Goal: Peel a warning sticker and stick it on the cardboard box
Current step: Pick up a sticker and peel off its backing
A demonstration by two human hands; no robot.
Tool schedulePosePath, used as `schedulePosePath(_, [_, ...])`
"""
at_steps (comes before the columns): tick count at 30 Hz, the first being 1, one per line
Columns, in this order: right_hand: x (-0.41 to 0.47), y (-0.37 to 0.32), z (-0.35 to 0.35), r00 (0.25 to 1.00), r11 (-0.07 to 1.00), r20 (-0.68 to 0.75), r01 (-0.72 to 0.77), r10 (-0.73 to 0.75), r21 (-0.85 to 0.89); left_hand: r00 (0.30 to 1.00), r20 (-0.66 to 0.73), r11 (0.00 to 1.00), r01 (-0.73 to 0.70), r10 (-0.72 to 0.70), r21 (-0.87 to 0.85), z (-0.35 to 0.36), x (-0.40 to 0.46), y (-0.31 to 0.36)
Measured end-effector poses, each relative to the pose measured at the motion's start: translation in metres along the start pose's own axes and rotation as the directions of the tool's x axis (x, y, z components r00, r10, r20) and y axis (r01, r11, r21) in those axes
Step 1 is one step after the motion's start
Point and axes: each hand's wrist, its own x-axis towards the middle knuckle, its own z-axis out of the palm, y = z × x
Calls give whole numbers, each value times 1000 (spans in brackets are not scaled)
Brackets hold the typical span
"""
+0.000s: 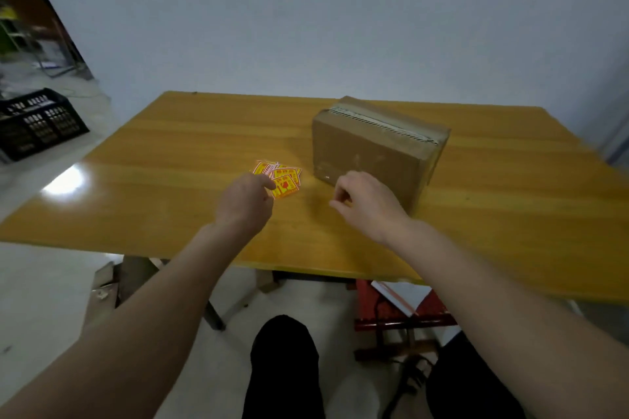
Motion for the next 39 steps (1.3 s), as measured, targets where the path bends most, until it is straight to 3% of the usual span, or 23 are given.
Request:
schedulePosePath(4, [8,2,37,997,999,78,-30,27,38,992,-29,990,124,-126,-74,27,3,-14])
schedulePosePath(12, [40,-6,81,990,989,84,-122,115,87,963,-64,959,254,-263,-128,54,39,-29])
schedulePosePath(20, [65,-12,107,993,989,-53,-107,102,-103,965,-129,968,213,-229,-132,63,55,-38])
schedulePosePath(29, [64,-9,111,995,989,-84,-66,55,-134,971,-100,963,194,-216,-187,58,52,-38])
schedulePosePath(36, [63,-8,112,994,991,-96,-62,51,-116,964,-26,905,239,-265,-351,54,50,-37])
schedulePosePath(39, [63,-6,112,993,994,-89,-81,74,-80,954,28,827,273,-299,-492,55,51,-37])
